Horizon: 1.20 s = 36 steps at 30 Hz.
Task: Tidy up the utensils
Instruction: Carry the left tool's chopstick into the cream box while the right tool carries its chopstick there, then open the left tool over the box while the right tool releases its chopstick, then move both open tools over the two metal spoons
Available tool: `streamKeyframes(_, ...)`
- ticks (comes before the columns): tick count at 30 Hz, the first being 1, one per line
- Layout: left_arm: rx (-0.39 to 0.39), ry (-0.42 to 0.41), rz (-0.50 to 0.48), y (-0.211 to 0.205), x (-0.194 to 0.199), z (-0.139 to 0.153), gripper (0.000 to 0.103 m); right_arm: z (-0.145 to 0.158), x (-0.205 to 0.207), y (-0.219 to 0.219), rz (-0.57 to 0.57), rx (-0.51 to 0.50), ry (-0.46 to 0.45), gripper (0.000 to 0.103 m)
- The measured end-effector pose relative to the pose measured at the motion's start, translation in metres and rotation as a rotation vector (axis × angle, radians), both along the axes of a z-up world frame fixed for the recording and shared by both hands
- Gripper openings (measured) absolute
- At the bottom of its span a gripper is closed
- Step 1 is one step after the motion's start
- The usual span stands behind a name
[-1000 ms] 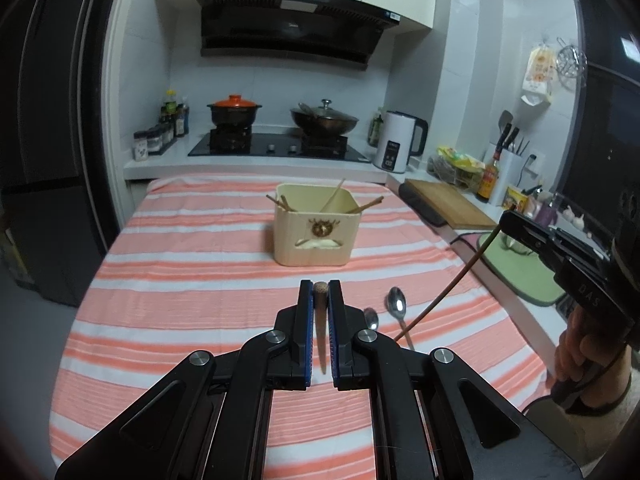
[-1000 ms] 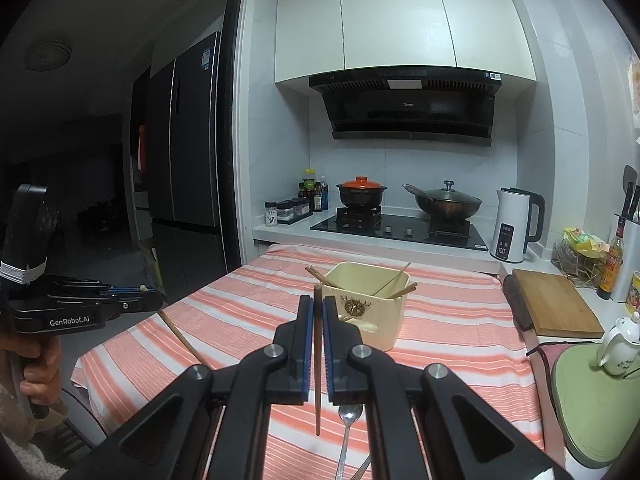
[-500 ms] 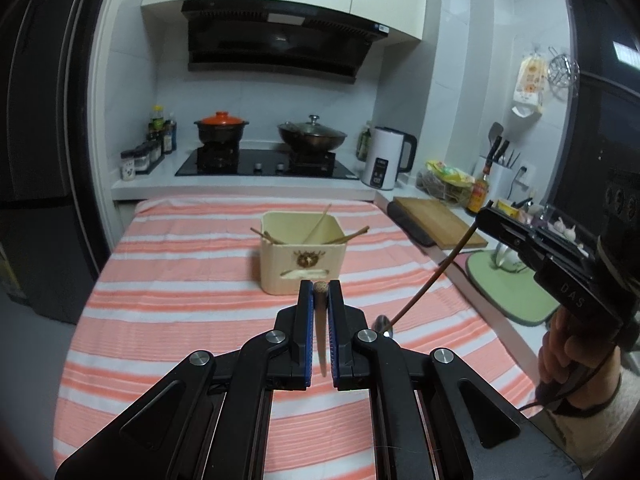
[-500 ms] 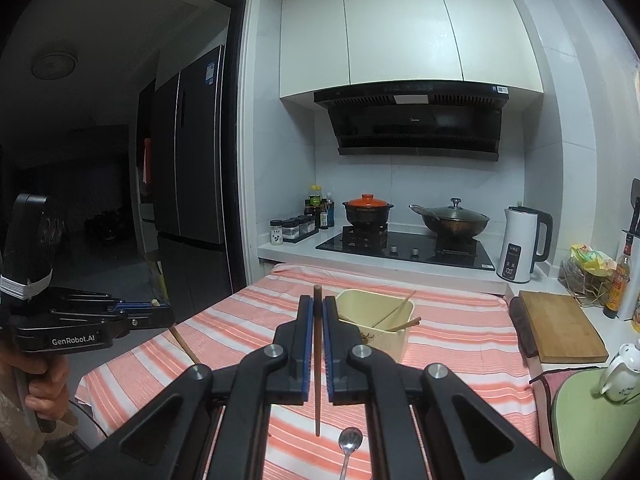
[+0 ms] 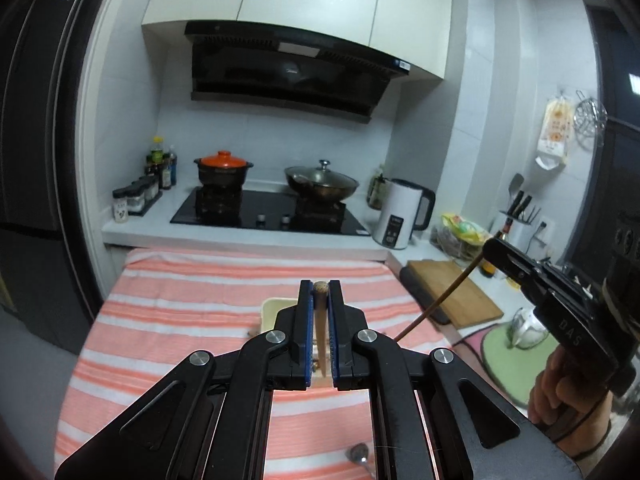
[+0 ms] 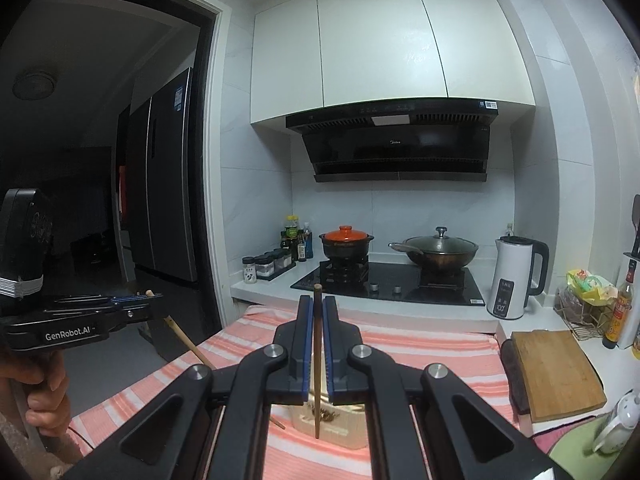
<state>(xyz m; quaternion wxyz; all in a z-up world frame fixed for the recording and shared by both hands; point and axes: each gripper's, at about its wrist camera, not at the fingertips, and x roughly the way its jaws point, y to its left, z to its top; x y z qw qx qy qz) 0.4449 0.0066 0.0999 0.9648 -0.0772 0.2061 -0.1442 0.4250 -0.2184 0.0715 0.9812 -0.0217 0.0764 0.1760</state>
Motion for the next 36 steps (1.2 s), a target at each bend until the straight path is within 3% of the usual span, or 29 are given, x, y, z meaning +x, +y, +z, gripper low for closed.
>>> streamKeyframes(8, -0.017, 0.034, 0.048, -0.013, 0.067, -0.022, 0.004, -0.019, 0.073, 0.004, -0.031, 0.006, -0.003, 0.005)
streamKeyframes(18, 0.052, 0.204, 0.033, -0.035, 0.118, -0.086, 0.004, -0.086, 0.154, -0.002, -0.011, 0.061, 0.314, 0.005)
streamKeyframes(24, 0.074, 0.263, 0.025, -0.045, 0.132, -0.111, 0.005, -0.108, 0.169, 0.005, -0.009, 0.018, 0.406, 0.006)
streamKeyframes(25, 0.070, 0.271, 0.026, -0.045, 0.132, -0.113, 0.008, -0.110, 0.169, 0.006, -0.003, 0.021, 0.413, 0.008)
streamKeyframes(26, 0.064, 0.279, 0.021, -0.044, 0.132, -0.115, 0.021, -0.110, 0.169, 0.007, -0.004, 0.015, 0.417, 0.009)
streamKeyframes(28, 0.062, 0.281, 0.018, -0.042, 0.127, -0.116, 0.042, -0.109, 0.166, 0.008, 0.006, 0.005, 0.412, 0.025)
streamKeyframes(29, 0.071, 0.274, 0.021, -0.042, 0.121, -0.115, 0.047, -0.107, 0.161, 0.008, 0.006, 0.005, 0.397, 0.038)
streamKeyframes(30, 0.080, 0.271, 0.019, -0.041, 0.115, -0.115, 0.049, -0.104, 0.155, 0.007, 0.006, 0.005, 0.380, 0.043)
streamKeyframes(32, 0.087, 0.273, 0.015, -0.037, 0.099, -0.115, 0.058, -0.096, 0.144, 0.005, 0.008, 0.002, 0.355, 0.045)
streamKeyframes(36, 0.101, 0.294, 0.018, -0.029, 0.059, -0.125, 0.066, -0.085, 0.106, -0.007, -0.003, 0.000, 0.305, 0.047)
